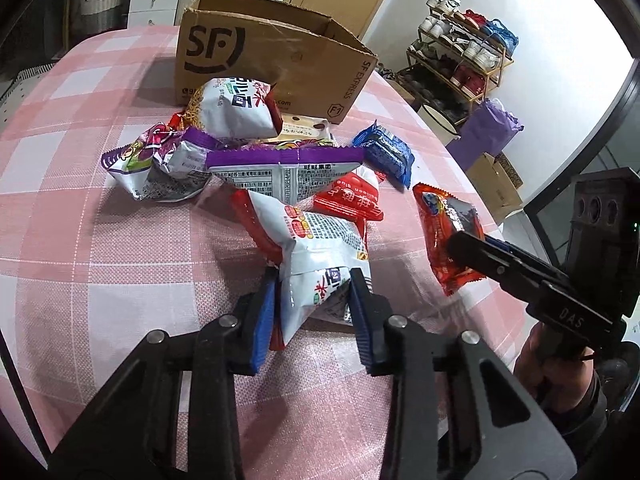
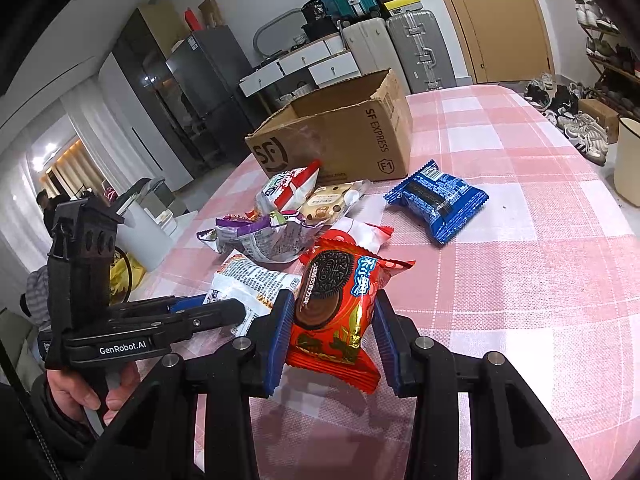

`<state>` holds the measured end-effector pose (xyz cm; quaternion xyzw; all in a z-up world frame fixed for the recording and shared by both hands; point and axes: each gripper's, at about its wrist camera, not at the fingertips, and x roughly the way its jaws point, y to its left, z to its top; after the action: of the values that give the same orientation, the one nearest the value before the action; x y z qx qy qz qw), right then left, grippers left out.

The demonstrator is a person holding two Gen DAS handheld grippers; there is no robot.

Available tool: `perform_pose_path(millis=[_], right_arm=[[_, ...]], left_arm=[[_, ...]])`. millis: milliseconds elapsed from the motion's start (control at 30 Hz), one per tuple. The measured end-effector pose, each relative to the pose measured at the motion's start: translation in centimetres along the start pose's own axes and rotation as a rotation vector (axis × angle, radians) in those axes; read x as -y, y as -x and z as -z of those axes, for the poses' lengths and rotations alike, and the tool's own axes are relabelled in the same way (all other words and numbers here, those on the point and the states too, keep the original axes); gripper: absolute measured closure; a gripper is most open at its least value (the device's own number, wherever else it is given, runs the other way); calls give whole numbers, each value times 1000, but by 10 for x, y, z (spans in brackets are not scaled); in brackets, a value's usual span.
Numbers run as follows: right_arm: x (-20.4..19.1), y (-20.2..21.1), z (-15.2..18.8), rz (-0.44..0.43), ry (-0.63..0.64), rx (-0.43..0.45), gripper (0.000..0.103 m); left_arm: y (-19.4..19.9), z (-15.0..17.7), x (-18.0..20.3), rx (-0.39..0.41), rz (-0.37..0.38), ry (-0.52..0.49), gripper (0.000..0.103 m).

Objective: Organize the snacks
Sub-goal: 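Close the left gripper on the white-and-red chip bag, then carry the white-and-red bag toward the box with the left gripper while the right gripper carries the Oreo packet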

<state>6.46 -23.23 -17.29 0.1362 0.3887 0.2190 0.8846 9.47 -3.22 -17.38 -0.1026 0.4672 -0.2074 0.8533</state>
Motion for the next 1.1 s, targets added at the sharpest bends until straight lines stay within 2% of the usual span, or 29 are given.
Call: perform_pose_path(millis=[533, 1100], right_arm=[[-7, 5, -3, 6, 30, 15, 63], [-1, -21, 9, 105, 16, -92, 60]], left_arm=[[16, 6, 0, 8, 16, -30, 76], [39, 9, -2, 43, 36, -27, 76]])
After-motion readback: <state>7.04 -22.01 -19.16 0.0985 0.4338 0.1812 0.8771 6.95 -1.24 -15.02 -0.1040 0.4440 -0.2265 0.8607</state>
